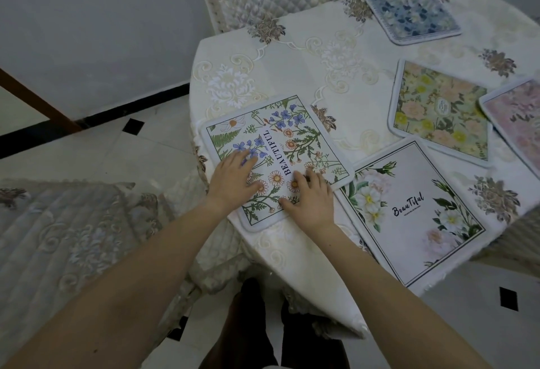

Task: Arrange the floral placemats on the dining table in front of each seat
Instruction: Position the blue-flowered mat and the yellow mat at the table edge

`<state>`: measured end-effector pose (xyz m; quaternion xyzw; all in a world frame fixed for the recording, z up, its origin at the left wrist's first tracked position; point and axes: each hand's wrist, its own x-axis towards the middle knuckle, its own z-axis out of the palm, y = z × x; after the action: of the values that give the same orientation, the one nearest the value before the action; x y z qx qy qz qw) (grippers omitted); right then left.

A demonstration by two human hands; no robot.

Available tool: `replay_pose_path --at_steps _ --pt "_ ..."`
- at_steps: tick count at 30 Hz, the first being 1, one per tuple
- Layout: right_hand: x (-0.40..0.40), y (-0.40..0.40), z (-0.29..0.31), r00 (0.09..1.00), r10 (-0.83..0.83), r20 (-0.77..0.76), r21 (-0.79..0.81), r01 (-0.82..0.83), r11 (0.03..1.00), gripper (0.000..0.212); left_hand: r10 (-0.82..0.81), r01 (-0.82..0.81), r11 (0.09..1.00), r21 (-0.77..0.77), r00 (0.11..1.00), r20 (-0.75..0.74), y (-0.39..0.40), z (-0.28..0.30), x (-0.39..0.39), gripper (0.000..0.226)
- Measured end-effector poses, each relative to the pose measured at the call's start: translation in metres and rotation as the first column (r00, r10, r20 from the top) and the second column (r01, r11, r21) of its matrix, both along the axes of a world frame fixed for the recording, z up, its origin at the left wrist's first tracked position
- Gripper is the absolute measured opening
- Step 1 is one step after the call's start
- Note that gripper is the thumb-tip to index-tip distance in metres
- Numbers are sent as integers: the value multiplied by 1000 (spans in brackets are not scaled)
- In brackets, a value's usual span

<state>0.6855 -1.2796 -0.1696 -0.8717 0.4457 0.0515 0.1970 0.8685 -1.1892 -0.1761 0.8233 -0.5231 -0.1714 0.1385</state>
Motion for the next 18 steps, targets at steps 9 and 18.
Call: replay_pose_path --at_steps 9,18 --pt "-13 -27 54 937 -136 320 6 142 990 54 62 -72 990 -125 995 -83 -31 61 -19 50" --pt "-82 -75 118 841 -271 468 -77 345 936 44 -84 28 940 -340 985 -150 -101 129 -81 37"
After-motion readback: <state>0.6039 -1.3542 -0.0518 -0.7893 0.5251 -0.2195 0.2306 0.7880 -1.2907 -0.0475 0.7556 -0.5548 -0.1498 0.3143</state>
